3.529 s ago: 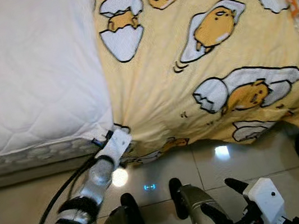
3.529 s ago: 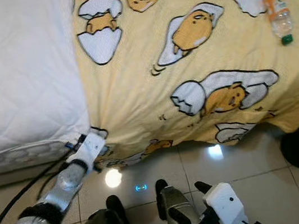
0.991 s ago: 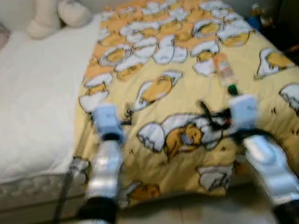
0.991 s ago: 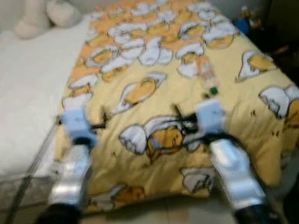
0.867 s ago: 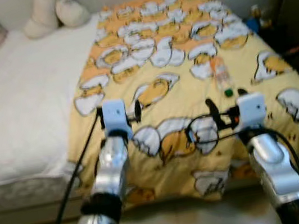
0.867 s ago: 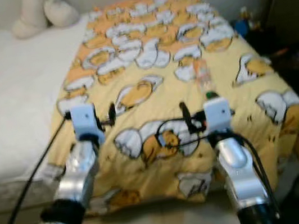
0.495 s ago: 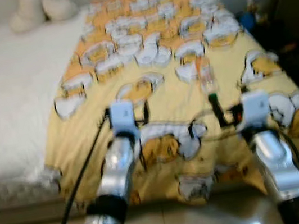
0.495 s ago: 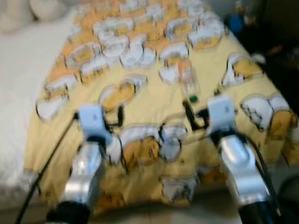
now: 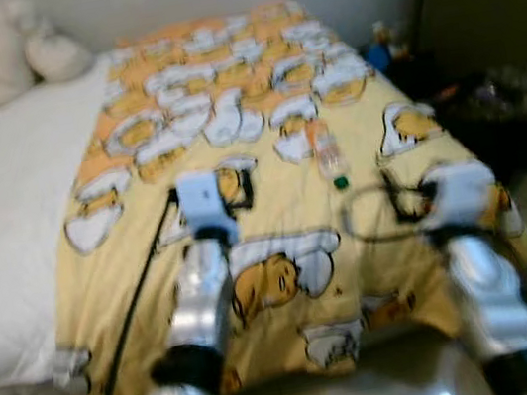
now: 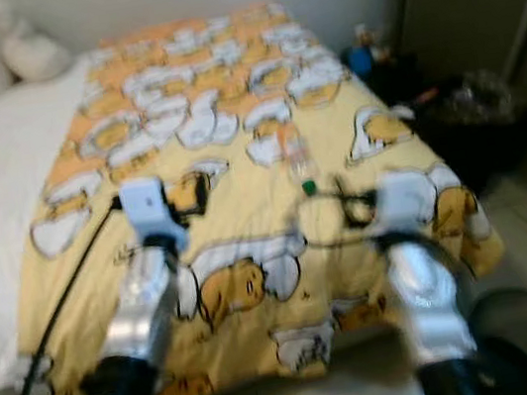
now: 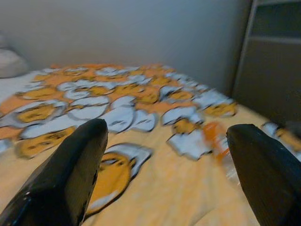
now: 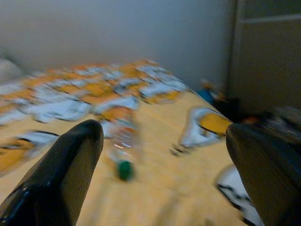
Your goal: Clean up the room
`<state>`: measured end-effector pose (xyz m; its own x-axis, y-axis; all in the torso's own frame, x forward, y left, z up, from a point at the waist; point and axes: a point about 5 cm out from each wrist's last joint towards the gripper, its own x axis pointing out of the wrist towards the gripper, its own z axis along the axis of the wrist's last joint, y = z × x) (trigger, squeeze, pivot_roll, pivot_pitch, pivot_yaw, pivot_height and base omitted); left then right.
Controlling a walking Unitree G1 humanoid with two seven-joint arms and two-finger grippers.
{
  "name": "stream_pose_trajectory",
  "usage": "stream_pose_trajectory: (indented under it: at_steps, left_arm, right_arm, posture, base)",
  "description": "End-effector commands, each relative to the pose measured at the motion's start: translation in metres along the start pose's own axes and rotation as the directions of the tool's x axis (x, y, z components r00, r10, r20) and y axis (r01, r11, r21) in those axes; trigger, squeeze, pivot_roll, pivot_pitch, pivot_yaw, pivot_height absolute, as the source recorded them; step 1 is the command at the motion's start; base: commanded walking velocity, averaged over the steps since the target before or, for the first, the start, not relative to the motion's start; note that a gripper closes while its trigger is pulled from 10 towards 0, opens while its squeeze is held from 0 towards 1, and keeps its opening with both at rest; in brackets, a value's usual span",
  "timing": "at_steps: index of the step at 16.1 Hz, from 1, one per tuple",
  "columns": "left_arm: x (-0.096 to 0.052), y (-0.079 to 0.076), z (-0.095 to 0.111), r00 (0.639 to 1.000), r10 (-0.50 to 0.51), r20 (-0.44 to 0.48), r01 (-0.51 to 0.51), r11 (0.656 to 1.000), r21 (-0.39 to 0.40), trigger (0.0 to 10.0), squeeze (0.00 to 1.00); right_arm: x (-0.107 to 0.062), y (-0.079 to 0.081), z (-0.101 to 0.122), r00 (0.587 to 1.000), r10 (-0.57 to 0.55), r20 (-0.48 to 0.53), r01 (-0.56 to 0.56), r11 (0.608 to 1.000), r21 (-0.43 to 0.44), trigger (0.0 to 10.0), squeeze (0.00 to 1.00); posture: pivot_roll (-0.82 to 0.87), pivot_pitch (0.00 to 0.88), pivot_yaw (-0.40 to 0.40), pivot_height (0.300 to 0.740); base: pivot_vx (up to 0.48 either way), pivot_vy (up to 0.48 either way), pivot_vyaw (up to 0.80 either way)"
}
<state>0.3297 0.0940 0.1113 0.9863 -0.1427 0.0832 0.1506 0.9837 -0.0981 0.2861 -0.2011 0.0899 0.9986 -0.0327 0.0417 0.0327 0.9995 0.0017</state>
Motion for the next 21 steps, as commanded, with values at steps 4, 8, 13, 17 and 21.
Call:
stream_pose_trajectory:
  at_steps: [4, 8, 13, 17, 21]
  left_arm:
    - [0.004, 0.003, 0.003, 1.0, -0.012, -0.014, 0.013, 0.999, 0.047, 10.0, 0.0]
    - [0.004, -0.003, 0.005, 0.999, -0.048, -0.006, 0.048, 0.994, 0.103, 10.0, 0.0]
    - [0.002, -0.005, -0.005, 0.998, -0.031, -0.061, 0.031, 1.0, -0.003, 10.0, 0.0]
    - [-0.001, -0.003, -0.009, 0.997, 0.01, -0.075, -0.014, 0.999, -0.051, 10.0, 0.0]
    - [0.001, -0.011, -0.012, 0.995, -0.031, -0.091, 0.026, 0.998, -0.052, 10.0, 0.0]
  right_arm:
    - [0.003, 0.011, 0.002, 1.0, 0.03, 0.005, -0.03, 0.999, 0.011, 10.0, 0.0]
    - [0.006, 0.01, 0.006, 1.0, 0.022, 0.017, -0.022, 1.0, 0.007, 10.0, 0.0]
    - [0.005, 0.016, 0.007, 0.996, 0.085, 0.007, -0.084, 0.995, -0.06, 10.0, 0.0]
    - [0.005, 0.006, 0.013, 0.995, 0.099, -0.008, -0.099, 0.99, -0.098, 10.0, 0.0]
    - [0.007, 0.0, 0.016, 0.993, 0.115, -0.024, -0.117, 0.985, -0.124, 10.0, 0.0]
  posture:
    - [-0.25, 0.0, 0.106, 0.74]
    - [-0.26, 0.0, 0.115, 0.74]
    - [-0.27, 0.0, 0.105, 0.74]
    - [-0.28, 0.0, 0.062, 0.74]
    - [-0.28, 0.0, 0.029, 0.74]
  base:
    - [0.48, 0.0, 0.0]
    - [0.357, 0.0, 0.0]
    - [0.0, -0.281, 0.0]
    - [0.0, -0.458, 0.0]
    - [0.0, -0.458, 0.0]
